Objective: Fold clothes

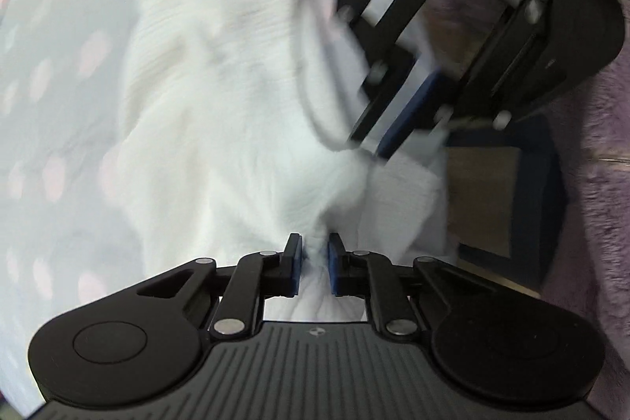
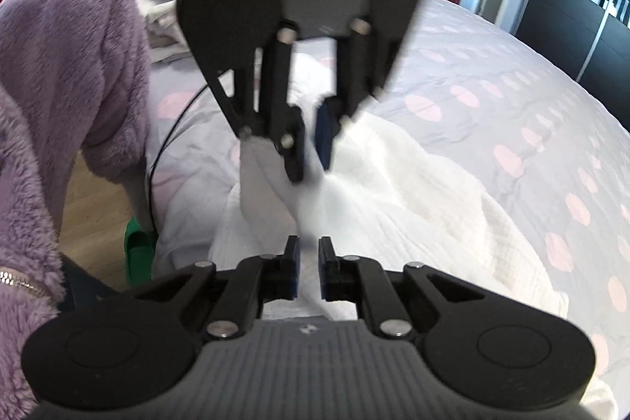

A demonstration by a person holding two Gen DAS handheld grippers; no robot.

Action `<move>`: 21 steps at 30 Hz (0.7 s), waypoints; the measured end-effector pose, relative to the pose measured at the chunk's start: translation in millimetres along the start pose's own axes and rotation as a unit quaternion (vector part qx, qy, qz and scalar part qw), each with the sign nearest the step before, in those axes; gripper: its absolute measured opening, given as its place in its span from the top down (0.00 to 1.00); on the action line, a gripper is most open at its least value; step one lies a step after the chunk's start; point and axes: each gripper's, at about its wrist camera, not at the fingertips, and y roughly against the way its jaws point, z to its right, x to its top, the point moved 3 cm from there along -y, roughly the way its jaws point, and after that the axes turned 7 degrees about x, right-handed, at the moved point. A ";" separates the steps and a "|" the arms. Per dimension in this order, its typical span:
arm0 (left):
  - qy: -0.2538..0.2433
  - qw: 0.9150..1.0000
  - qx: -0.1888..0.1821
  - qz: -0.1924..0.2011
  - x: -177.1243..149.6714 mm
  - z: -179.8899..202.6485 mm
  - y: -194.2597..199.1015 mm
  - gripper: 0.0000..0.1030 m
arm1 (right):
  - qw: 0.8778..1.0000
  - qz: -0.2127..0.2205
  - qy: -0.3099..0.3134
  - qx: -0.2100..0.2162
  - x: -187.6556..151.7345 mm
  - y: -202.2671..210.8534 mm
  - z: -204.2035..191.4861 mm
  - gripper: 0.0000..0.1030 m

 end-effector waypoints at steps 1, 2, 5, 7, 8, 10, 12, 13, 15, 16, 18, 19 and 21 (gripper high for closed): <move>0.023 1.000 0.007 0.005 -9.7 -3.7 1.6 0.90 | 1.000 0.001 -0.005 -0.007 -0.7 2.2 2.5 0.89; 0.047 0.999 0.012 0.012 -19.8 -7.5 3.6 0.90 | 1.000 0.002 -0.012 -0.014 -1.2 4.2 7.7 0.89; 0.119 0.992 0.029 0.040 -50.2 -16.2 7.3 0.91 | 0.998 0.000 -0.031 -0.049 -3.7 14.1 26.9 0.89; 0.170 0.983 0.036 0.064 -59.0 -20.6 11.2 0.91 | 0.996 0.000 -0.047 -0.071 -8.1 22.0 40.1 0.89; 0.199 0.976 0.039 0.075 -70.0 -21.3 12.9 0.91 | 0.995 0.001 -0.054 -0.082 -16.7 28.5 47.8 0.89; 0.252 0.962 0.042 0.098 -80.2 -26.2 16.9 0.91 | 0.993 0.000 -0.062 -0.100 -24.5 30.6 54.5 0.88; 0.293 0.948 0.045 0.116 -73.7 -43.1 17.8 0.91 | 0.992 -0.006 -0.053 -0.111 -26.5 29.6 52.9 0.86; 0.310 0.941 0.047 0.125 -76.9 -44.7 16.5 0.91 | 0.992 -0.010 -0.047 -0.116 -27.3 28.3 51.1 0.85; 0.336 0.931 0.049 0.137 -90.5 -42.9 20.5 0.91 | 0.992 -0.024 -0.024 -0.121 -37.2 44.2 60.6 0.76; 0.344 0.927 0.050 0.141 -95.5 -41.1 29.4 0.91 | 0.992 -0.032 -0.013 -0.120 -40.4 50.0 62.0 0.76; 0.355 0.922 0.053 0.146 -102.5 -37.4 40.0 0.91 | 0.992 -0.046 0.005 -0.114 -40.0 56.3 61.5 0.76; 0.353 0.922 0.056 0.146 -102.2 -37.0 40.2 0.91 | 0.992 -0.052 0.013 -0.110 -41.0 57.7 57.9 0.76; 0.350 0.923 0.061 0.149 -101.7 -39.1 45.0 0.91 | 0.992 -0.062 0.027 -0.104 -42.5 57.8 47.7 0.75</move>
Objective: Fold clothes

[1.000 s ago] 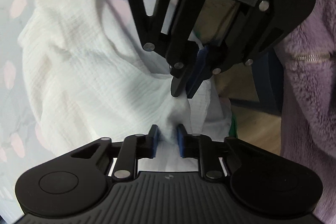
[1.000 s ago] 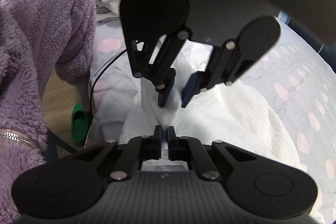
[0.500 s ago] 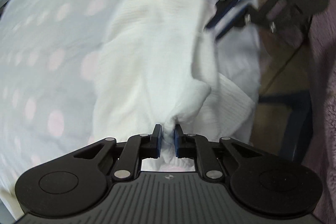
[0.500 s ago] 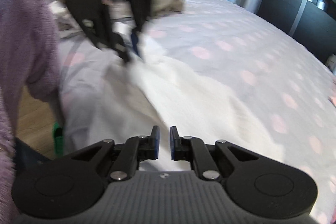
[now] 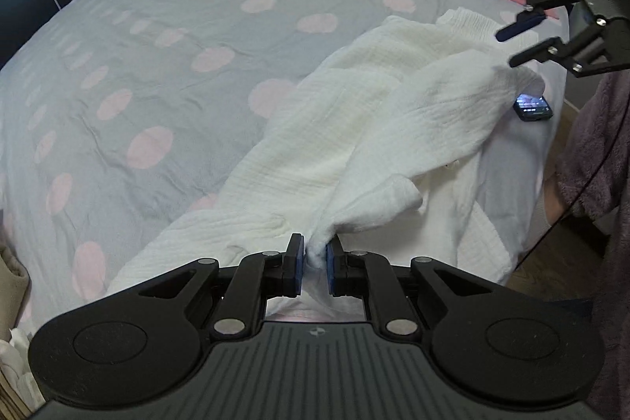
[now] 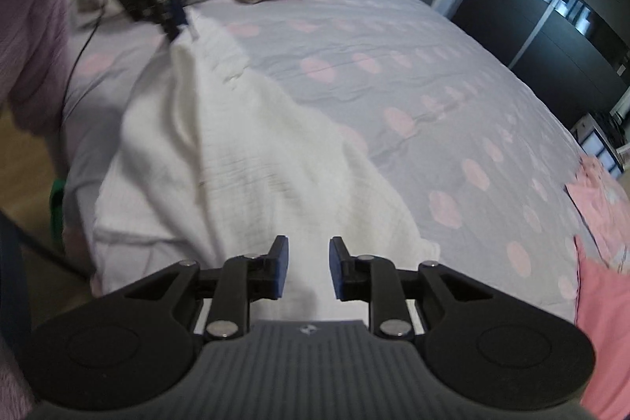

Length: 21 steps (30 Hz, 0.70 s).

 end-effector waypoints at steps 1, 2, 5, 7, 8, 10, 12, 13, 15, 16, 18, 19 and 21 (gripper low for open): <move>0.000 1.000 0.000 0.004 1.5 -1.3 2.1 0.91 | 1.000 -0.004 0.010 0.001 -1.5 1.4 -7.3 0.75; 0.001 1.000 0.001 0.008 3.1 -5.4 7.2 0.91 | 1.000 -0.012 0.021 0.006 -4.1 1.4 -15.7 0.75; 0.002 1.000 0.006 0.015 7.9 -8.1 13.6 0.91 | 0.997 -0.049 0.053 0.039 -16.3 -6.1 -42.2 0.75; 0.003 1.000 0.010 0.019 10.7 -7.7 13.6 0.91 | 0.992 -0.091 0.069 0.048 -29.6 -18.4 -53.7 0.75; 0.004 1.000 0.013 0.022 12.4 -7.5 13.5 0.91 | 0.989 -0.113 0.076 0.051 -36.6 -25.1 -58.8 0.75; 0.005 0.999 0.018 0.027 16.1 -6.9 13.1 0.91 | 0.985 -0.146 0.080 0.048 -48.0 -37.0 -60.8 0.75; 0.006 0.999 0.022 0.029 19.1 -5.8 11.9 0.91 | 0.984 -0.158 0.072 0.035 -53.2 -44.0 -56.5 0.75; 0.006 0.999 0.024 0.029 20.3 -5.3 11.6 0.91 | 0.985 -0.159 0.066 0.026 -53.9 -46.2 -52.8 0.75; 0.007 0.999 0.027 0.030 21.6 -5.5 11.5 0.91 | 0.986 -0.158 0.056 0.005 -54.1 -48.9 -44.7 0.75; 0.008 0.999 0.029 0.030 22.1 -5.9 11.3 0.91 | 0.987 -0.154 0.053 -0.006 -52.7 -48.7 -40.1 0.75; 0.013 0.999 0.035 0.031 22.9 -7.5 11.5 0.91 | 0.988 -0.144 0.049 -0.031 -47.7 -46.5 -30.2 0.75; 0.016 0.999 0.037 0.031 23.1 -8.8 11.1 0.91 | 0.988 -0.138 0.049 -0.043 -44.6 -45.1 -25.2 0.75; 0.023 0.998 0.042 0.029 23.3 -12.7 9.6 0.91 | 0.989 -0.126 0.050 -0.061 -38.3 -42.8 -14.8 0.71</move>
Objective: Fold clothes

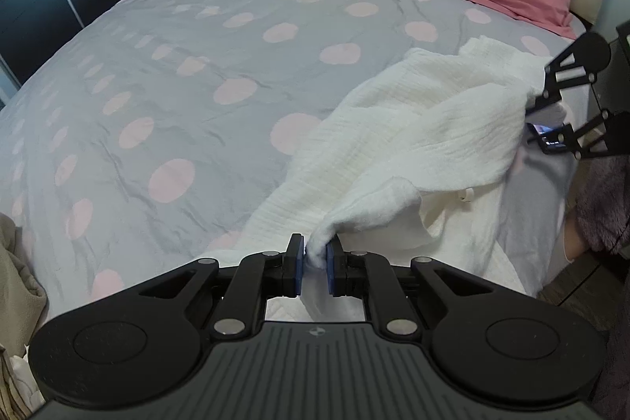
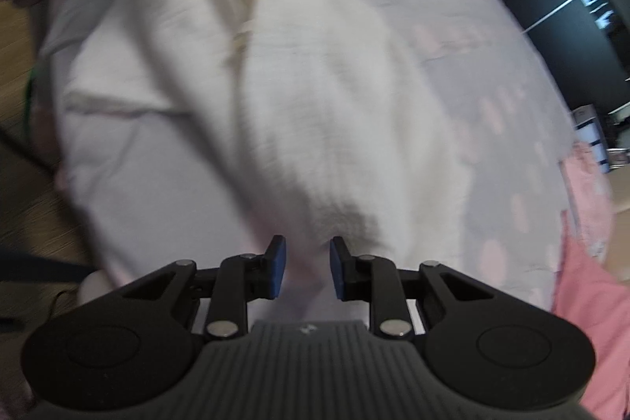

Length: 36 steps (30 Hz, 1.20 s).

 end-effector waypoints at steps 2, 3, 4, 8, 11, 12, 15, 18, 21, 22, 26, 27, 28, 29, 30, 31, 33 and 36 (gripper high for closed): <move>0.008 1.000 0.005 -0.004 0.4 -4.0 -3.6 0.91 | 1.000 0.013 -0.004 -0.005 4.4 1.0 12.1 0.65; 0.012 1.000 0.007 -0.006 0.7 -5.8 -5.9 0.91 | 1.000 0.016 -0.005 -0.006 6.3 0.1 17.3 0.65; 0.014 1.000 0.010 -0.009 1.1 -7.4 -8.7 0.91 | 1.000 0.019 -0.004 -0.006 8.0 -1.4 22.1 0.64; 0.024 0.999 0.021 -0.025 3.0 -14.2 -23.7 0.91 | 1.000 0.023 -0.013 0.004 13.8 -11.2 40.5 0.55; 0.027 0.998 0.033 -0.040 3.7 -18.2 -38.8 0.91 | 0.999 0.021 -0.048 0.006 17.2 -23.2 57.4 0.56; 0.023 0.998 0.037 -0.045 4.1 -18.1 -43.7 0.91 | 0.998 0.020 -0.062 0.007 17.7 -27.0 63.9 0.57; 0.012 0.997 0.046 -0.054 6.5 -15.1 -55.1 0.91 | 0.995 0.013 -0.097 -0.001 17.6 -40.8 77.7 0.57; 0.004 0.997 0.050 -0.060 9.8 -10.8 -62.1 0.91 | 0.993 0.004 -0.122 0.003 14.5 -53.7 89.6 0.57; 0.006 0.997 0.052 -0.064 12.1 -8.5 -61.4 0.91 | 0.993 0.020 -0.118 0.008 14.9 -48.6 89.0 0.57; 0.010 0.996 0.052 -0.065 12.3 -8.7 -60.3 0.91 | 0.993 0.026 -0.111 0.008 14.6 -43.4 86.5 0.57; 0.026 0.996 0.054 -0.067 9.3 -10.9 -57.5 0.91 | 0.995 0.069 -0.066 0.024 10.2 -12.1 67.5 0.57; 0.027 0.996 0.054 -0.067 8.4 -11.6 -57.8 0.91 | 0.995 0.077 -0.051 0.029 9.4 -6.7 60.9 0.57; 0.028 0.996 0.053 -0.068 7.5 -12.0 -58.3 0.91 | 0.995 0.083 -0.036 0.032 8.8 -2.5 54.0 0.57; 0.028 0.996 0.053 -0.070 6.9 -12.6 -59.0 0.91 | 0.995 0.091 -0.018 0.034 8.5 1.2 46.4 0.57; 0.029 0.996 0.052 -0.071 6.5 -13.0 -59.5 0.91 | 0.995 0.098 0.000 0.037 7.8 5.2 37.6 0.58; 0.030 0.996 0.052 -0.072 6.4 -13.1 -59.7 0.91 | 0.994 0.101 0.019 0.040 6.9 8.3 28.5 0.58; 0.032 0.995 0.052 -0.073 6.0 -13.3 -60.1 0.91 | 0.992 0.101 0.067 0.037 5.6 9.9 11.4 0.66; 0.035 0.995 0.052 -0.073 7.4 -13.7 -60.1 0.91 | 0.987 0.108 0.121 0.022 5.7 10.1 -4.5 0.76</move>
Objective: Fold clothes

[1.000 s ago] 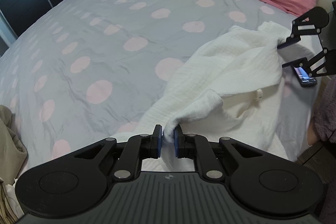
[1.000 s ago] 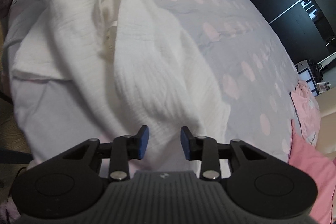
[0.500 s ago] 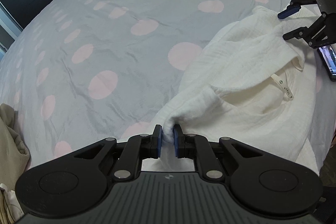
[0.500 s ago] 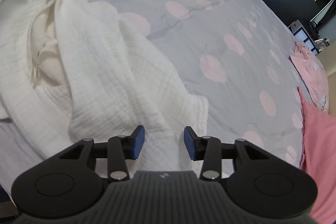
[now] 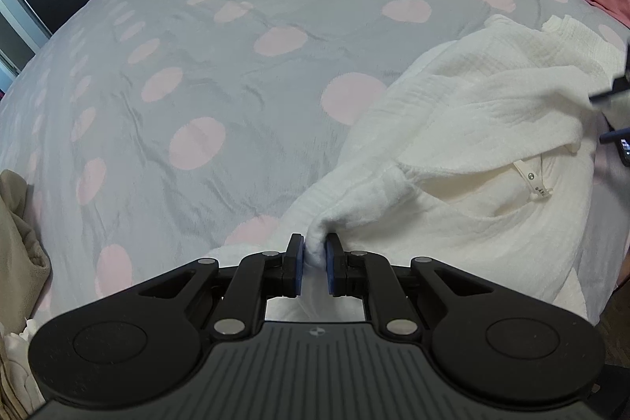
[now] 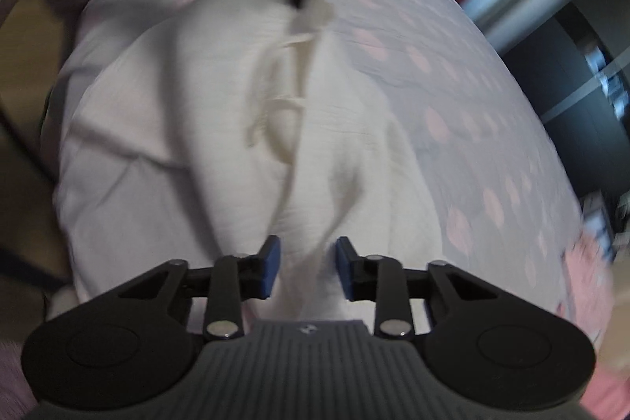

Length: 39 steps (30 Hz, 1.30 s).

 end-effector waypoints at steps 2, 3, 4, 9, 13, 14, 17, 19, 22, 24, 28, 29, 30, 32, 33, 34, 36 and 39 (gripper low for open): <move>0.000 1.000 0.001 0.001 0.0 0.9 0.1 0.91 | 0.999 0.026 0.011 -0.014 6.5 1.4 1.9 0.76; 0.000 1.000 0.001 0.000 -0.2 1.5 -0.1 0.91 | 0.999 0.041 0.009 -0.015 11.2 4.5 2.0 0.75; -0.001 1.000 0.001 0.000 -0.3 1.9 -0.5 0.91 | 0.999 0.040 0.010 -0.013 14.0 4.8 0.2 0.75; -0.002 1.000 0.001 0.000 -1.3 0.8 -0.8 0.91 | 0.999 -0.027 0.031 -0.012 3.4 -12.8 -5.8 0.75; -0.001 1.000 0.000 0.000 -0.9 0.9 -1.2 0.91 | 0.998 -0.060 0.025 -0.002 -14.5 -25.7 0.2 0.74; -0.001 1.000 -0.001 -0.001 -0.8 0.9 -1.6 0.91 | 0.997 -0.067 0.031 -0.005 -17.6 -29.4 -0.4 0.72; -0.002 1.000 -0.001 -0.002 -0.2 2.1 -2.4 0.91 | 0.994 -0.088 0.057 -0.019 -24.1 -41.3 -2.3 0.72; -0.004 1.000 -0.001 -0.003 0.4 3.1 -2.8 0.91 | 0.992 -0.095 0.079 -0.023 -26.1 -48.0 -4.7 0.72; -0.005 1.000 -0.001 -0.004 0.6 3.7 -4.0 0.91 | 0.989 -0.100 0.104 -0.025 -27.4 -55.2 -8.0 0.72; -0.007 1.000 -0.001 -0.004 0.5 3.8 -4.6 0.91 | 0.989 -0.099 0.104 -0.028 -26.4 -58.0 -6.4 0.78; -0.011 1.000 0.000 0.001 0.1 4.8 -3.4 0.91 | 0.993 -0.096 0.054 -0.048 -22.0 -57.9 12.1 0.92; -0.011 1.000 0.000 0.003 -0.4 4.6 -2.3 0.91 | 0.994 -0.091 0.032 -0.053 -20.1 -55.2 19.1 0.92; -0.011 1.000 0.000 0.006 -1.0 4.2 -1.0 0.91 | 0.995 -0.082 0.006 -0.057 -17.7 -51.4 27.1 0.93; -0.008 1.000 -0.002 0.012 -2.6 2.8 2.8 0.91 | 0.995 -0.057 -0.052 -0.071 -12.6 -39.5 46.0 0.93; -0.006 1.000 -0.002 0.016 -3.4 1.9 4.6 0.91 | 0.993 -0.041 -0.085 -0.076 -10.3 -32.5 56.8 0.93; -0.002 1.000 -0.003 0.021 -3.9 1.2 7.4 0.91 | 0.989 -0.027 -0.115 -0.087 -8.3 -24.8 68.0 0.93; 0.009 0.999 -0.007 0.034 -4.2 -0.6 16.1 0.91 | 0.978 0.002 -0.174 -0.116 -5.0 -8.8 90.8 0.93; 0.032 0.997 -0.021 0.063 -3.4 -3.8 36.7 0.92 | 0.951 0.060 -0.259 -0.160 2.1 25.5 121.2 0.94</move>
